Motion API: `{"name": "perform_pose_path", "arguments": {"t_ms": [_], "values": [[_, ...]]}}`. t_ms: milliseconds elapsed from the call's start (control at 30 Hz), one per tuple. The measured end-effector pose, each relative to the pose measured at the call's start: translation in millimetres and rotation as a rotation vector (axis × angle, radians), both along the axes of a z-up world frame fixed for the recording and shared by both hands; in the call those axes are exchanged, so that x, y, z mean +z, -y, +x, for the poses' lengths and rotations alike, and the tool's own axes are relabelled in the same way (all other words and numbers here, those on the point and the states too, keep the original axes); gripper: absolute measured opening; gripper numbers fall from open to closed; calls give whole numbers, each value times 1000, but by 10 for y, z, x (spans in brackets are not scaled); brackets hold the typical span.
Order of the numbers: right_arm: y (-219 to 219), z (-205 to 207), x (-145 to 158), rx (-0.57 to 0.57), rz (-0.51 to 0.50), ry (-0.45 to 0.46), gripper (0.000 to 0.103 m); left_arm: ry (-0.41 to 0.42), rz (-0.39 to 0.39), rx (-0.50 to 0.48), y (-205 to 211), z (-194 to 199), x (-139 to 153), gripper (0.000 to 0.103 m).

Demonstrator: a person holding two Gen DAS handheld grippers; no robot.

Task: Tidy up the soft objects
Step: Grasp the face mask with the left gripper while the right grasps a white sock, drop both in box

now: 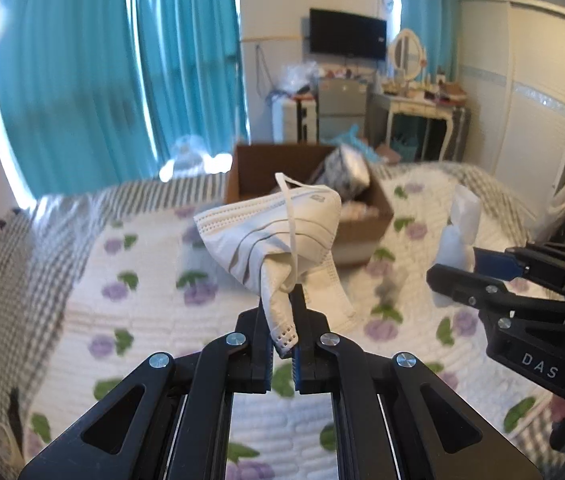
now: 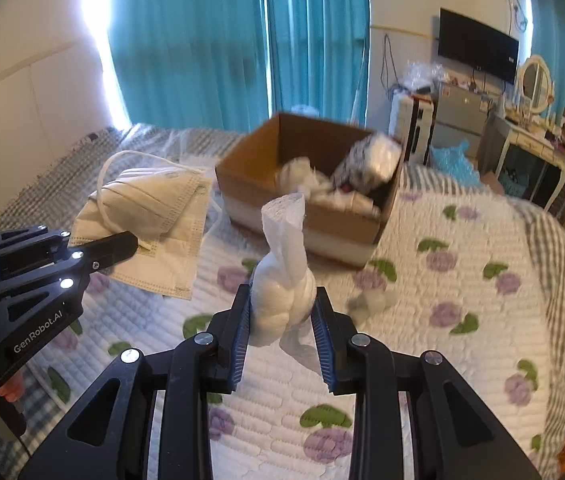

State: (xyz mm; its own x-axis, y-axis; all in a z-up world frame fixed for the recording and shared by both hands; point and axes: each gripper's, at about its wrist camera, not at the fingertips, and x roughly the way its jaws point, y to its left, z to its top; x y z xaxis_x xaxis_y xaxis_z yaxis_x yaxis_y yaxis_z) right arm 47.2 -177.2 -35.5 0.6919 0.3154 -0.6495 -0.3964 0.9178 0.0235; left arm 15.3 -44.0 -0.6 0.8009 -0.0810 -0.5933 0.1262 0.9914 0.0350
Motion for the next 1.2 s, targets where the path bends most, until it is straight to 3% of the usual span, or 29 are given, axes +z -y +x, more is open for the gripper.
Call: {"name": "perform_pose_path", "arguments": {"t_ms": [300, 433, 533, 667, 933, 1067, 1200], "values": [[-31, 383, 705, 24, 32, 114, 29, 104, 11, -14, 41, 494, 531, 6], [-85, 744, 921, 41, 50, 134, 29, 110, 44, -22, 86, 834, 520, 6], [-105, 1021, 949, 34, 55, 136, 29, 82, 18, -17, 67, 1156, 429, 6], [-169, 1425, 834, 31, 27, 122, 29, 49, 5, -8, 78, 1527, 252, 6], [-255, 2192, 225, 37, 15, 11, 29, -34, 14, -3, 45, 2077, -281, 6], [-256, 2420, -13, 44, 9, -29, 29, -48, 42, -15, 78, 2182, -443, 6], [-256, 2535, -117, 47, 3, -27, 29, -58, 8, -29, 65, 2214, -493, 9]]}}
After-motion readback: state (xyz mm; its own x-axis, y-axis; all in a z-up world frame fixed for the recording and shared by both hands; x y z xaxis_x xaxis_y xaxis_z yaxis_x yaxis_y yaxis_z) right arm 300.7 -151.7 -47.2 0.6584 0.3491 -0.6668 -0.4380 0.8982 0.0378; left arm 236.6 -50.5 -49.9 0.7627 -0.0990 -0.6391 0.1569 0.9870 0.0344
